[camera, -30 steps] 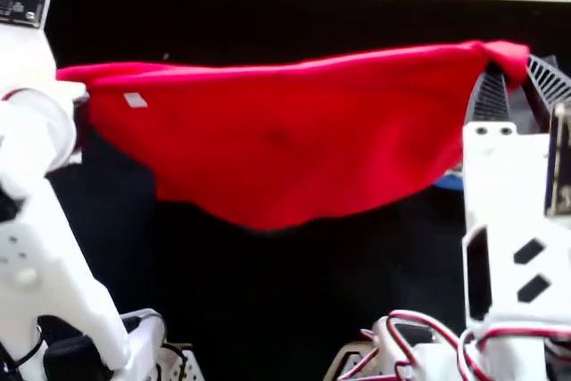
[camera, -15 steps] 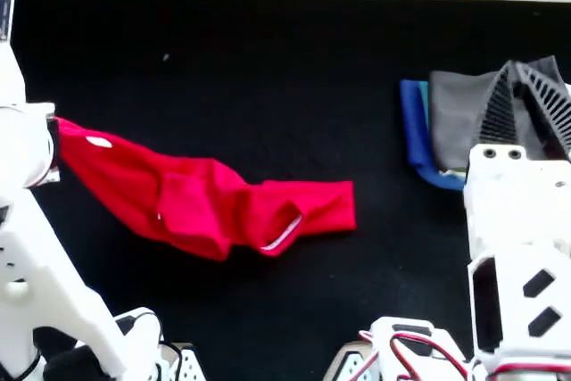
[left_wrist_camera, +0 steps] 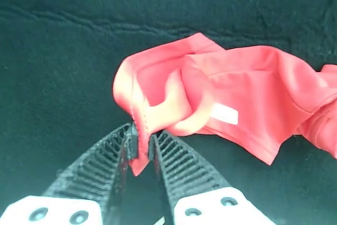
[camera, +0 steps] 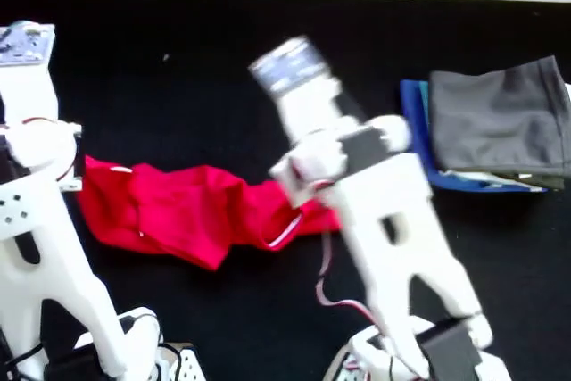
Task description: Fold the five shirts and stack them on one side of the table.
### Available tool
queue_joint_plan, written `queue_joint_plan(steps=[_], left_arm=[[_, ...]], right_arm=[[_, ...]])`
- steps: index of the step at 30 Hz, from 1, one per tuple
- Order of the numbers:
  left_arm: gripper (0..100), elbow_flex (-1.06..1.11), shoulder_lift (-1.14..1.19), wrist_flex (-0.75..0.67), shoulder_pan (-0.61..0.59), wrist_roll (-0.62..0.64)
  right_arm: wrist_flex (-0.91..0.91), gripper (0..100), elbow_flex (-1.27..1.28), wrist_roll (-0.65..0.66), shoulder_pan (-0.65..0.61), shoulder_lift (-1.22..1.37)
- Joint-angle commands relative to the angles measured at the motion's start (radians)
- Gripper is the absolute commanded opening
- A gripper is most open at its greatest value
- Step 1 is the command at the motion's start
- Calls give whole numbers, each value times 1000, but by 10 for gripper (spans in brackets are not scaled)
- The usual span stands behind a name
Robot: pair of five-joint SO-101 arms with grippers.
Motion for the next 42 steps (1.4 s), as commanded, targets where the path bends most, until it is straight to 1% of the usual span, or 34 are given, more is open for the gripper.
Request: queue_joint_plan(steps=[1, 6, 9, 10, 13, 15, 17, 19, 21, 24, 27, 32, 38, 42], left_arm=[[8, 25, -12, -44, -28, -2], [8, 50, -12, -46, -44, -2], [8, 50, -16, -49, -44, -2], [8, 50, -18, -51, -42, -2], [8, 50, -18, -46, -38, 0], [8, 51, -12, -44, -38, 0], [8, 74, -10, -48, -38, 0], [8, 119, -12, -51, -35, -2], [8, 179, -10, -54, -31, -2], [8, 289, -15, -101, -8, -2], [8, 400, -16, -192, 18, -2], [8, 506, -16, -324, 28, 0], [8, 513, -12, -367, 28, 2], [8, 513, -12, -373, 28, 2]], right_arm=[[-119, 203, 65, -11, -125, 88], [-209, 203, 35, -51, -191, 292], [-222, 203, -4, -46, -197, 430], [-232, 203, -13, -44, -182, 479], [-297, 203, -36, -44, -79, 615], [-340, 203, -79, -43, 36, 693], [-360, 203, -159, 5, 156, 756], [-355, 202, -271, 44, 260, 803], [-335, 202, -384, 49, 343, 831], [-232, 202, -547, 48, 390, 852], [-113, 202, -673, 48, 386, 848], [64, 202, -858, 48, 323, 803], [249, 202, -935, 48, 173, 777], [251, 202, -875, 48, 50, 791]])
